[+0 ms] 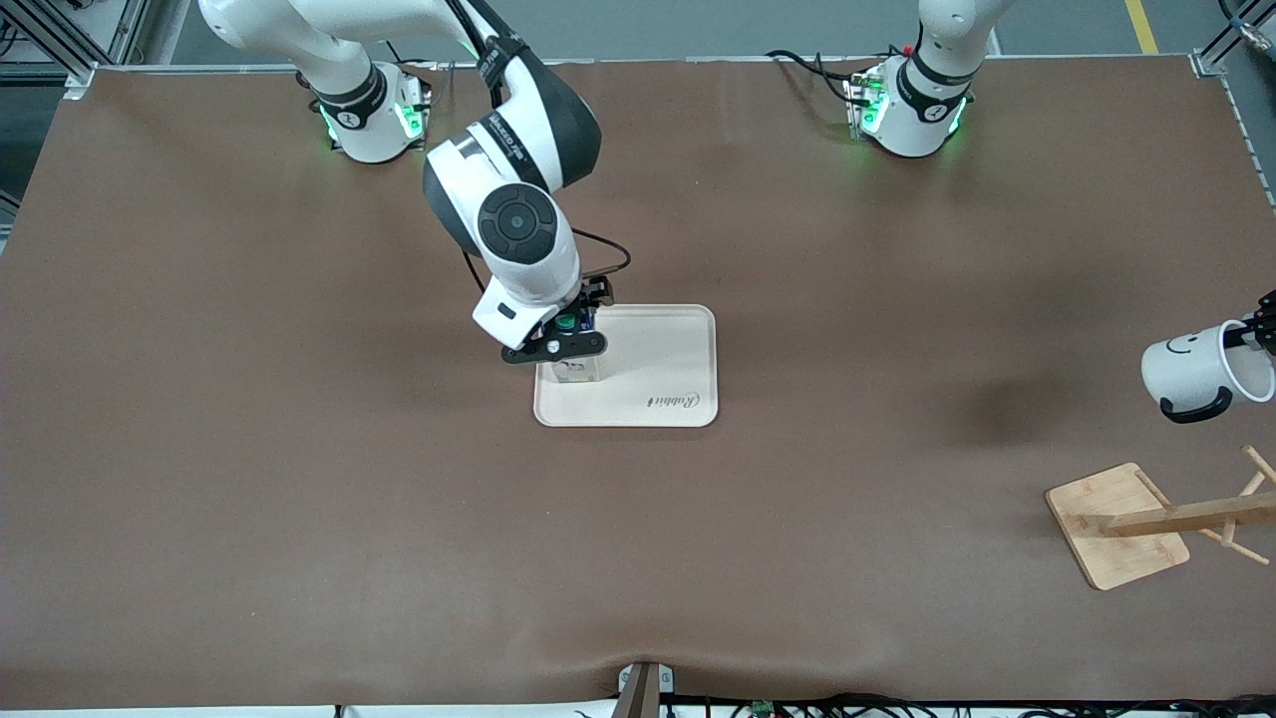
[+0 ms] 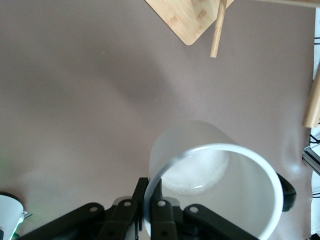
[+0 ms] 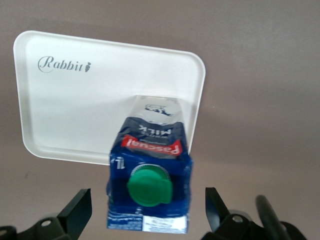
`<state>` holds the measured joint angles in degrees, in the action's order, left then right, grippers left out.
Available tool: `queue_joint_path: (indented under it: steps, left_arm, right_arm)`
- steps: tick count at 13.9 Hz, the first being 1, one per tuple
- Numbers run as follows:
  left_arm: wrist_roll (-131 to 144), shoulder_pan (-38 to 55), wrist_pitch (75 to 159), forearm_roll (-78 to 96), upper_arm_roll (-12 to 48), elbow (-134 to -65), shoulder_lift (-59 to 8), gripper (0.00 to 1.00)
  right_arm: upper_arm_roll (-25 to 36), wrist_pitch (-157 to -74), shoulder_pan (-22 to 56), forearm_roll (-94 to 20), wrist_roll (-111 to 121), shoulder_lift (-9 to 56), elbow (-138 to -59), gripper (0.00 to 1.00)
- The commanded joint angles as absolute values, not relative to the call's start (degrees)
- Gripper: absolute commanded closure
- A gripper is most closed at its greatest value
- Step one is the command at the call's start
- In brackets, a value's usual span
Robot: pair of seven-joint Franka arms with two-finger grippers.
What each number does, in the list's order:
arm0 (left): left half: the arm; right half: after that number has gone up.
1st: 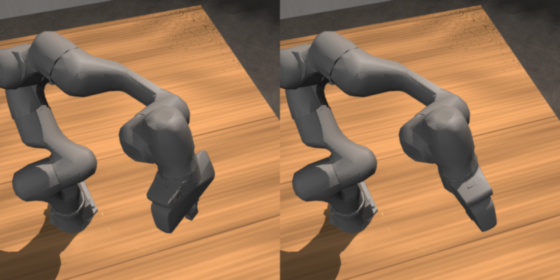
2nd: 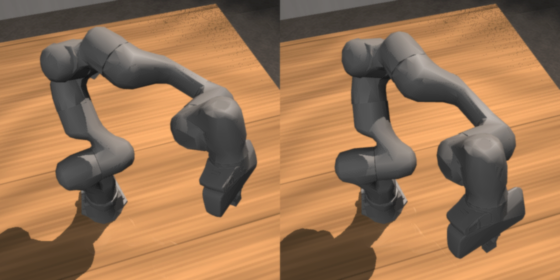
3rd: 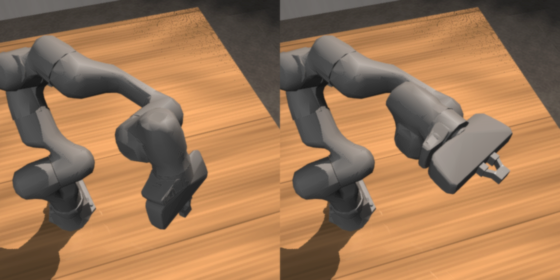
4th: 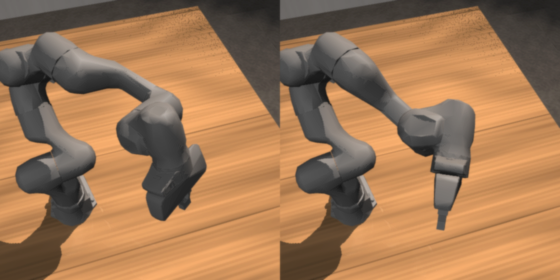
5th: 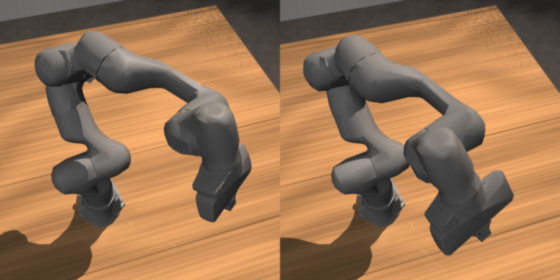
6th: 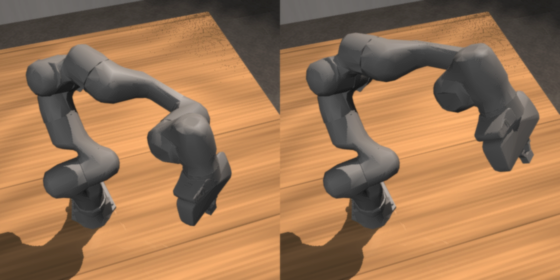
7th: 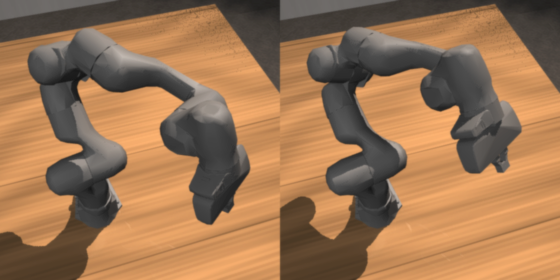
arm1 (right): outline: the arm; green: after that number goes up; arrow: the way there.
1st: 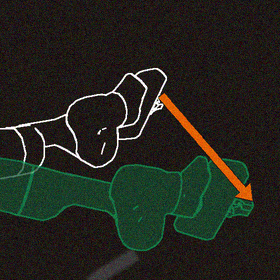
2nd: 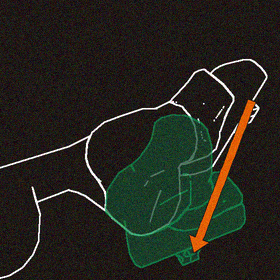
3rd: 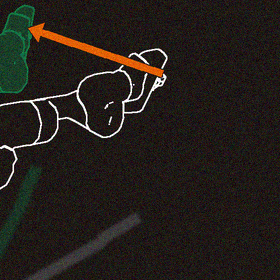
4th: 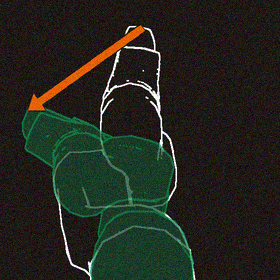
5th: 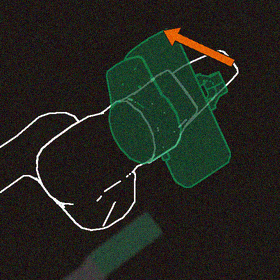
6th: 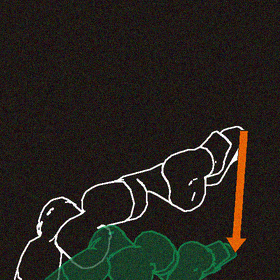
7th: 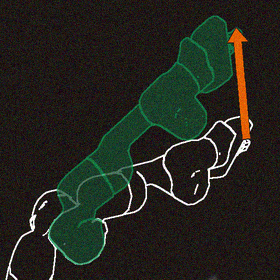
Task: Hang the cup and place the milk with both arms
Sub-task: 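Lift the milk carton with the right gripper while the left gripper aligns the mug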
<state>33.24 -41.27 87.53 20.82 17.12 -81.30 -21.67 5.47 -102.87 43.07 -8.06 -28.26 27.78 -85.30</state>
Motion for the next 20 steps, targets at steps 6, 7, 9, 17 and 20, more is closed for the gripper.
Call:
queue_joint_path:
  steps: [6,7,9,17,20]
  left_arm:
    - [32.0,-43.7,86.0,23.6,17.5,-75.4,-25.9,1.00]
    - [31.6,-43.9,86.0,23.6,17.5,-75.1,-26.4,1.00]
    - [31.2,-44.1,86.4,23.6,17.6,-75.1,-26.5,1.00]
    - [26.4,-46.1,89.3,28.6,17.6,-73.4,-29.2,1.00]
    - [26.3,-45.8,90.6,28.6,17.6,-73.3,-30.0,1.00]
  right_arm:
    - [6.1,-104.4,44.9,-3.1,-29.8,28.9,-86.2,0.00]
    - [6.0,-104.0,44.5,-3.1,-29.6,28.9,-86.0,0.00]
    - [6.0,-103.5,44.2,-3.5,-29.5,28.6,-85.3,0.00]
    - [6.2,-100.6,44.9,-3.1,-30.3,28.9,-84.3,0.00]
    - [6.2,-101.9,45.2,-2.2,-30.8,28.9,-85.3,0.00]
